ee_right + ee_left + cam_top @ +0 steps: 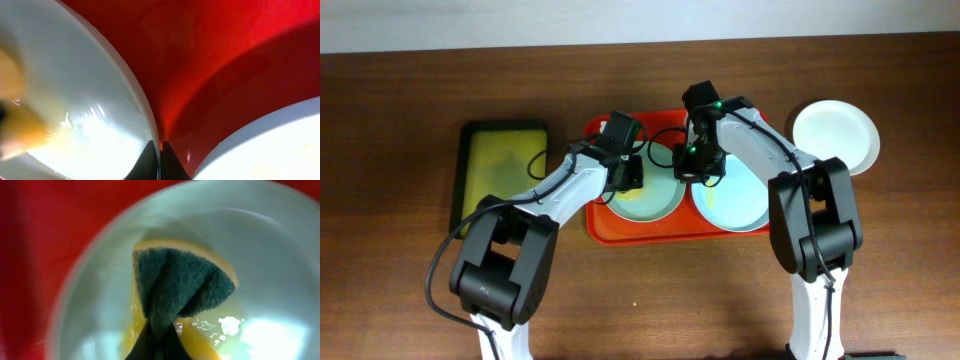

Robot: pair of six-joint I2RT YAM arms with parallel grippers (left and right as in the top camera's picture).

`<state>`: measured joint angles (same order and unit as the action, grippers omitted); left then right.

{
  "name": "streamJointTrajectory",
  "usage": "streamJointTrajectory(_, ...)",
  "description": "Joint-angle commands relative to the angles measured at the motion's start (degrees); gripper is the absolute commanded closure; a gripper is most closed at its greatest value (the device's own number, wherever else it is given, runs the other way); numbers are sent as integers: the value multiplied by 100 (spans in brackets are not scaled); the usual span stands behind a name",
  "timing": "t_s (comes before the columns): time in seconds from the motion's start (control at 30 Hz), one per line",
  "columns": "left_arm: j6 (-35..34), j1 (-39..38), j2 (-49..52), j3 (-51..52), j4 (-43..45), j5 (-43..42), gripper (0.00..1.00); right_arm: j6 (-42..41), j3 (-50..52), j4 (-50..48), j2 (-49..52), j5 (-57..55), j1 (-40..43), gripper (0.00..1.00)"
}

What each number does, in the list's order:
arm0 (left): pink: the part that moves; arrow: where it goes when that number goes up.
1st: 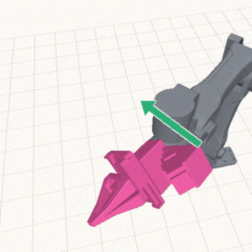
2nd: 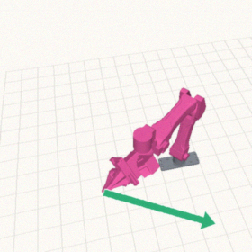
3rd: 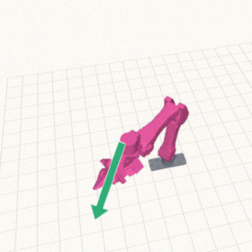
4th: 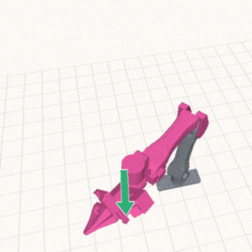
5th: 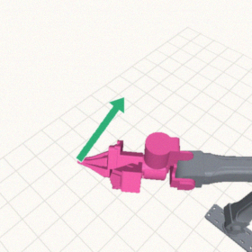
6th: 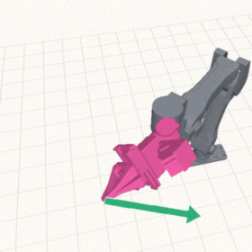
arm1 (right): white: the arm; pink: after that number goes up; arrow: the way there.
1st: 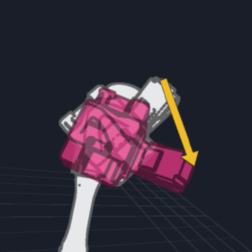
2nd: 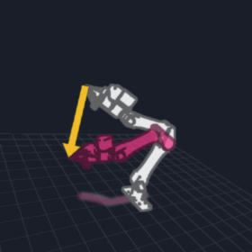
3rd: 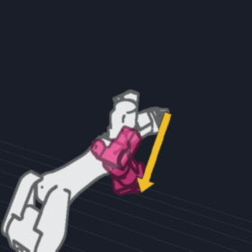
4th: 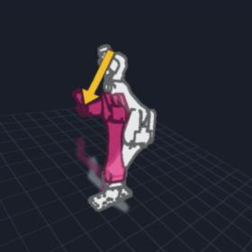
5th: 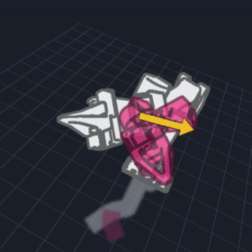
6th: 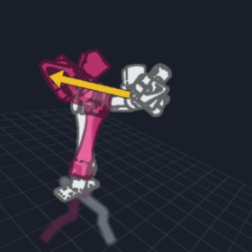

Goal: Clean dirty plates on tray and stack at the side

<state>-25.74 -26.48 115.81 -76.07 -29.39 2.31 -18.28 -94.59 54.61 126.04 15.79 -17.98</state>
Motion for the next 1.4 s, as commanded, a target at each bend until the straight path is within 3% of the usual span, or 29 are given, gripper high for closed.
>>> streamJointTrajectory(0.0, 269, 155, -94, 9, -389, 1884, 100, -68, 42, 0, 42, 31, 4, 96)
streamJointTrajectory(0.07, 269, 149, -433, -87, -367, 1370, 100, -68, 42, 0, 42, 31, 4, 96)
streamJointTrajectory(0.13, 264, 144, -592, -140, -210, 44, 100, -68, 42, -2, 42, 31, 4, 96)
streamJointTrajectory(0.17, 52, 144, -575, -125, -33, -1152, 100, -70, 42, -4, 42, 31, 4, 96)
streamJointTrajectory(0.23, -234, 87, -564, -98, 114, -1714, 100, -70, 42, -9, 42, 31, 4, 96)
streamJointTrajectory(0.37, -229, -122, -57, -46, 20, -1054, 100, -68, 42, -2, 42, 31, 4, 96)
streamJointTrajectory(0.47, -212, -111, 50, -46, -866, 1172, 100, -66, 42, -2, 42, 28, 4, 96)
streamJointTrajectory(0.57, -98, -109, 31, -68, -994, 2155, 100, -66, 42, 2, 42, 28, 4, 96)
streamJointTrajectory(0.67, 61, -85, -116, -455, -994, 1985, 100, -66, 42, 0, 42, 28, 4, 96)
streamJointTrajectory(0.8, 166, -13, -570, -922, -1036, 658, 100, 101, -17, -125, 28, 31, 0, 96)
streamJointTrajectory(0.9, 251, 706, -1200, -927, -1300, 258, 100, 457, -654, 317, -225, -358, -26, 96)
streamJointTrajectory(1.0, 251, 1917, -1360, -920, -1823, 459, 100, 791, -1552, 977, -595, -2658, -546, 96)
streamJointTrajectory(1.03, 249, 2326, -1351, -885, -1878, 457, 100, 804, -1864, 1182, -645, -4210, -994, 96)
streamJointTrajectory(1.1, 245, 2747, -1351, -852, -1871, 455, 100, 970, -2055, 1300, -647, -5742, -1515, 96)
streamJointTrajectory(1.2, 245, 3014, -1294, -828, -1849, 455, 100, 2245, -2061, 1287, -647, -8537, -2566, 96)
streamJointTrajectory(1.27, 245, 3014, -1209, -828, -1825, 455, 100, 2973, -2061, 1178, -647, -9704, -3097, 96)
streamJointTrajectory(1.37, 245, 3014, -1198, -828, -1821, 299, 100, 3781, -2061, 1097, -647, -10489, -3456, 96)
